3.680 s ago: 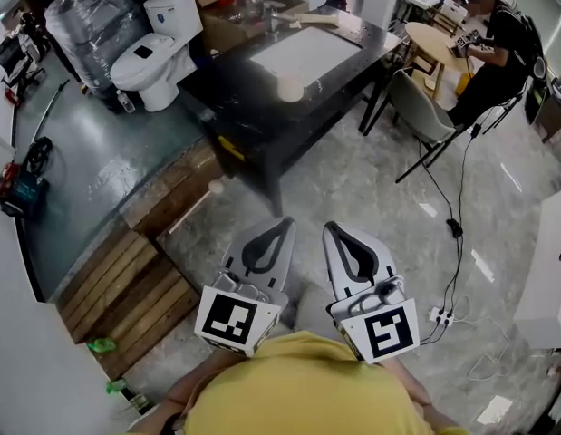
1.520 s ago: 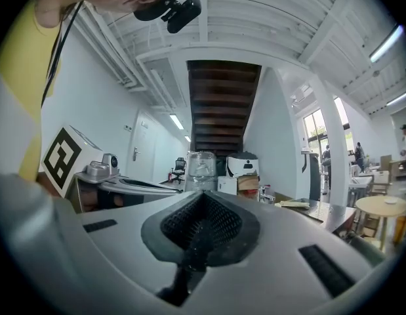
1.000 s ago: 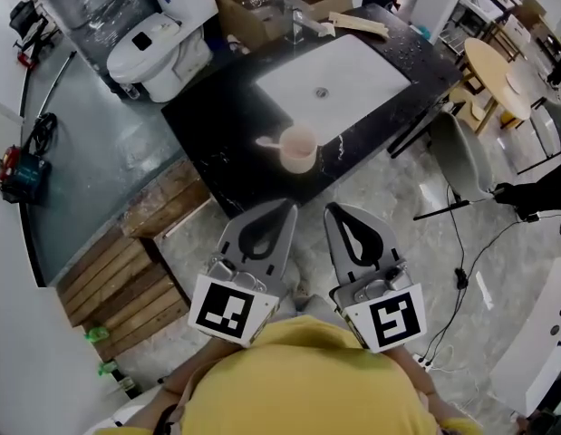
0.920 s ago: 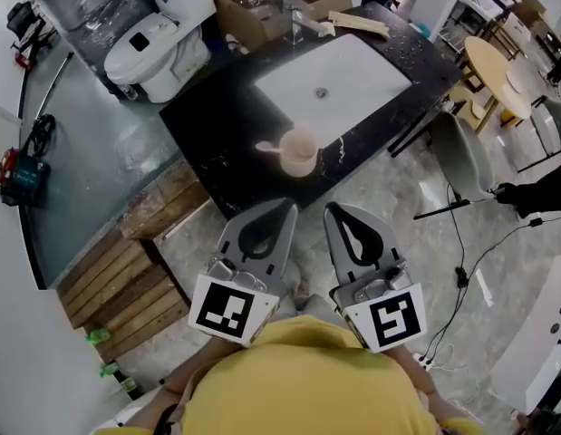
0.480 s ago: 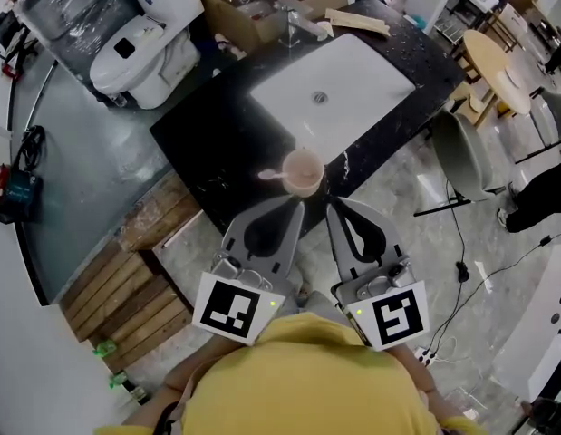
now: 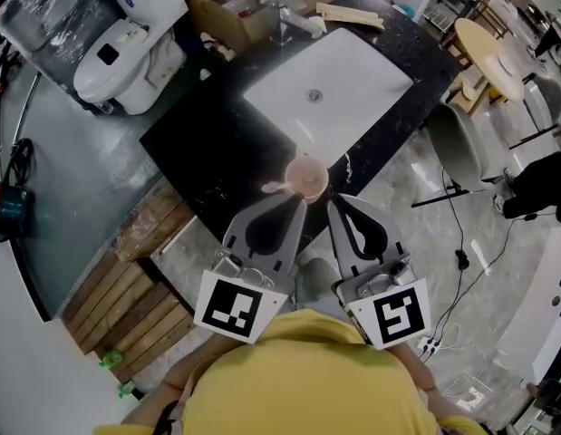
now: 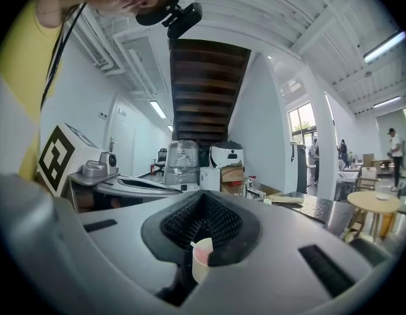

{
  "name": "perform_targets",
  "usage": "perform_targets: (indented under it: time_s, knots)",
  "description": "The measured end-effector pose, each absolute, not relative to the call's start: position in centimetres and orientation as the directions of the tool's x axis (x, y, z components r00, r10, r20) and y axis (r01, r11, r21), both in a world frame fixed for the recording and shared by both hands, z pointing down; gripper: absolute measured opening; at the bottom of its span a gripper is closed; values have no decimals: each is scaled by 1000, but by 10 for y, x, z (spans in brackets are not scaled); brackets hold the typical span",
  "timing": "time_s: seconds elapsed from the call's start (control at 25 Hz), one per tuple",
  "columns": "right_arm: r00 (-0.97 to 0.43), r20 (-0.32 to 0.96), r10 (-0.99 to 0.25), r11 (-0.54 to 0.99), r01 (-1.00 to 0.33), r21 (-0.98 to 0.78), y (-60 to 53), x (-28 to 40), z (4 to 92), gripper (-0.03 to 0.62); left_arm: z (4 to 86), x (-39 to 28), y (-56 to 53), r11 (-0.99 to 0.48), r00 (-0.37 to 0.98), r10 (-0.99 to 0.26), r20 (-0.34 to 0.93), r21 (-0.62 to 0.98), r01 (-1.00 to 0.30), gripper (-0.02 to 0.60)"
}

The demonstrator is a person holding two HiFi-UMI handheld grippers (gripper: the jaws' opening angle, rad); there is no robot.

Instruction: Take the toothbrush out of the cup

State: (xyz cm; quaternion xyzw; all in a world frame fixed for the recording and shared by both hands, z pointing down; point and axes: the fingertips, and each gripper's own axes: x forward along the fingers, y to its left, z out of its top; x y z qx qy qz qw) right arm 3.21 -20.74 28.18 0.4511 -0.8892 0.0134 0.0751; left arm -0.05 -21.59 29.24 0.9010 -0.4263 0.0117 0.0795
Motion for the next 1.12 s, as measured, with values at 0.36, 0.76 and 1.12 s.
perform_targets:
  time_s: [0.36, 0.76, 1.12]
  knots:
    - [-597, 176, -782, 619, -778, 108, -229, 27, 286, 15, 302, -8, -225, -587, 606, -790, 96, 171, -792, 11]
    - [-695, 248, -674, 735, -663, 140, -240, 8, 316, 17, 331, -12, -230, -528, 553, -815, 170, 176, -831, 11]
    - [-744, 303, -596, 798, -591, 117, -251, 2, 349, 17, 366, -13, -231, -477, 518, -823, 232, 212, -853, 11]
